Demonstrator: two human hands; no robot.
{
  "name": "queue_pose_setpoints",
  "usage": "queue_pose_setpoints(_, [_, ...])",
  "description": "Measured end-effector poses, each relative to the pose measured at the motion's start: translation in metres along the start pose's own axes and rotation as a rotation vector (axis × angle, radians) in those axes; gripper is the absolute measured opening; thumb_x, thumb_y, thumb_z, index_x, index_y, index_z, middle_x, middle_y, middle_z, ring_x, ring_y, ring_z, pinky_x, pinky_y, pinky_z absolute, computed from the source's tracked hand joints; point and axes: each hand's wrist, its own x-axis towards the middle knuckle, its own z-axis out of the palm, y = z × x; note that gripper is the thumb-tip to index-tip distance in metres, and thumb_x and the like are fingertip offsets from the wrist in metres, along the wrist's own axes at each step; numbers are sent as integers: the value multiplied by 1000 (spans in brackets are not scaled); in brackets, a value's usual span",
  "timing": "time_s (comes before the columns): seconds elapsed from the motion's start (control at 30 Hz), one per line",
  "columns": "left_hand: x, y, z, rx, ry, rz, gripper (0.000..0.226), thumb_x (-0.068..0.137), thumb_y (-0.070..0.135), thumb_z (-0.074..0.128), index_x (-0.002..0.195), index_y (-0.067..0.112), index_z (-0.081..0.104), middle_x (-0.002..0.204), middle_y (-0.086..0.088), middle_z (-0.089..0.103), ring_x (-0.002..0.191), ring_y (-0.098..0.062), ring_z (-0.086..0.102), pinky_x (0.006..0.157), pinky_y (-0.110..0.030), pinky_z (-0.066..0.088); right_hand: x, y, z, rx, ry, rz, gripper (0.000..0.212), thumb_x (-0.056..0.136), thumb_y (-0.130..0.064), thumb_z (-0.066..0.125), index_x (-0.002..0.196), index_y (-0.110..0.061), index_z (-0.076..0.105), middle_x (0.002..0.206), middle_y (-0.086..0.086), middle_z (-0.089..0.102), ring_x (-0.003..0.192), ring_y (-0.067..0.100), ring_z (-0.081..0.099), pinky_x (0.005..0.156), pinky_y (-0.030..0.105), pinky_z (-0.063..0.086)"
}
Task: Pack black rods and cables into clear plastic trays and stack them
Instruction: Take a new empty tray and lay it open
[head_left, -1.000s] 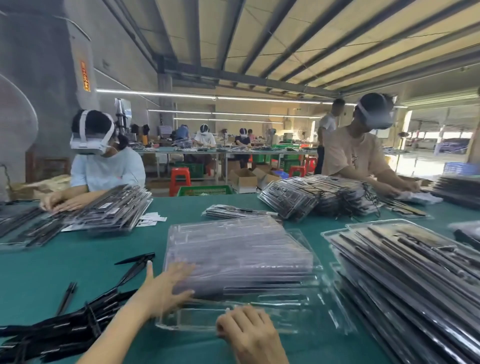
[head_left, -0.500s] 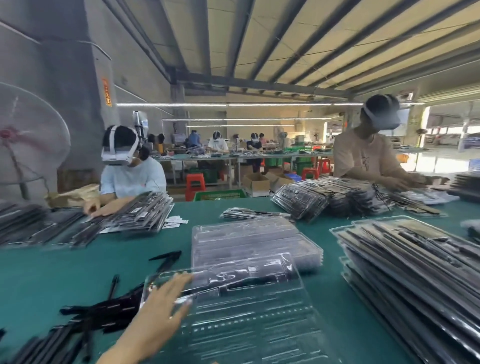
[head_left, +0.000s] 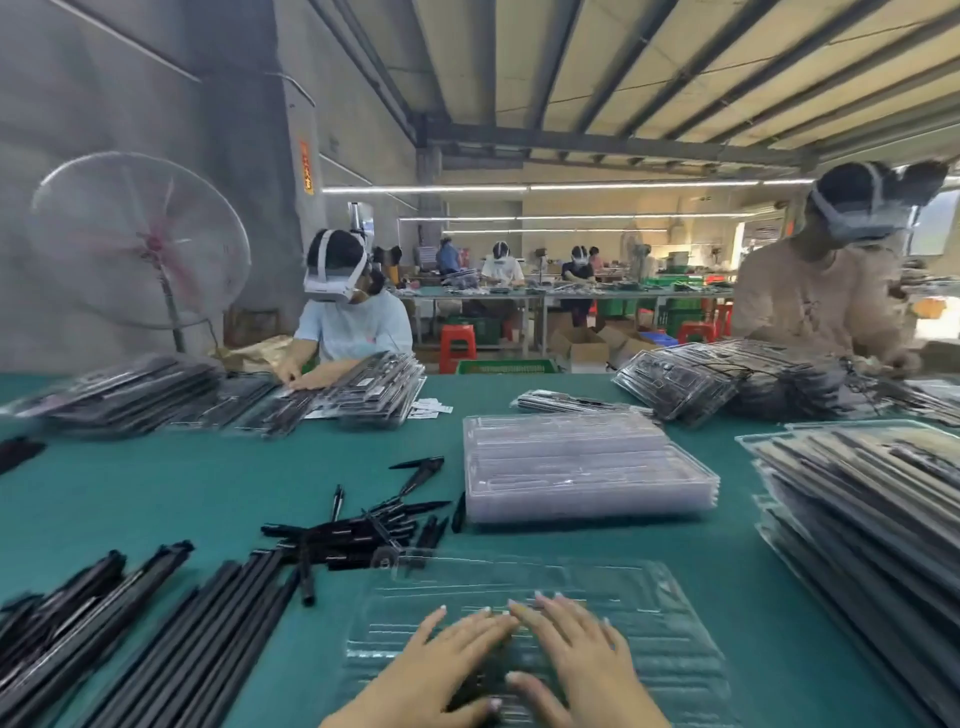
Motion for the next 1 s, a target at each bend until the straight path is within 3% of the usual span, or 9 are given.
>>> queue_pose_setpoints(0.1, [1, -13, 6, -140, 21, -29, 54, 98, 52, 33, 148, 39, 17, 150, 30, 16, 137, 17, 5, 115, -16, -12, -26, 14, 18, -175, 160, 209, 59, 90, -71, 4, 144, -53, 20, 147, -16, 40, 122, 4, 53, 115, 47, -6])
queue_pose_setpoints(0.2, [-10, -40, -1, -128, 342, -336, 27, 99, 38, 43, 123, 42, 54, 130, 32, 42, 126, 12, 33, 106, -11, 9, -19, 11, 29, -106, 41, 140, 57, 87, -74, 2, 134, -57, 29, 123, -20, 62, 138, -1, 29, 115, 40, -10])
queue_pose_setpoints(0.27, [-26, -61, -15, -82, 485, -596, 22, 99, 28, 44, 113, 40, 58, 113, 28, 52, 111, 7, 44, 95, -17, 22, -20, 18, 23, -29, -11, 144, 56, 86, -76, 5, 115, -60, 50, 99, -10, 74, 133, -3, 35, 115, 37, -13])
queue_pose_setpoints(0.4, [-71, -95, -31, 194, 171, -924, 19, 99, 37, 39, 114, 28, 45, 116, 13, 54, 113, -8, 48, 93, -25, 35, -21, 23, 21, -38, -159, 190, 53, 83, -78, 13, 115, -64, 52, 116, -9, 69, 116, 0, 56, 114, 37, -12])
queue_pose_setpoints(0.47, [-84, -98, -25, 218, 82, -927, 27, 98, 44, 38, 115, 23, 41, 117, 8, 54, 113, -12, 49, 85, -24, 42, -12, 36, 27, 3, -168, 207, 58, 76, -83, 11, 133, -71, 3, 157, -11, 24, 143, 4, 18, 113, 45, -13])
queue_pose_setpoints(0.53, [-86, -94, -21, 272, 37, -956, 30, 99, 46, 37, 118, 22, 40, 118, 7, 53, 113, -11, 50, 80, -22, 44, -4, 48, 38, 6, -276, 191, 64, 74, -86, 11, 128, -70, -19, 158, -14, -15, 146, 10, -14, 111, 50, -12])
queue_pose_setpoints(0.73, [-72, -87, -15, 464, -199, -963, 34, 101, 41, 33, 122, 19, 48, 124, 3, 51, 119, -13, 47, 92, -23, 41, 4, 50, 44, 63, -260, 177, 60, 83, -79, 22, 136, -68, -5, 158, -14, -17, 145, 9, -17, 110, 48, -14])
queue_pose_setpoints(0.87, [-74, -93, -38, 135, -213, -1098, 29, 98, 41, 38, 79, 19, 43, 92, 2, 53, 89, -15, 55, 71, -24, 40, -1, 48, 31, 192, -139, 187, 51, 93, -62, 33, 137, -63, 6, 155, -23, -7, 144, 0, -5, 113, 42, -11])
queue_pose_setpoints(1.0, [-73, -92, -71, -466, 12, -1159, 32, 100, 33, 44, 78, 10, 46, 54, 3, 56, 43, -15, 47, 42, -19, 32, -3, 48, 10, 454, 189, 136, 33, 95, -37, 52, 121, -53, 41, 136, -29, 32, 133, -2, 31, 118, 33, 11])
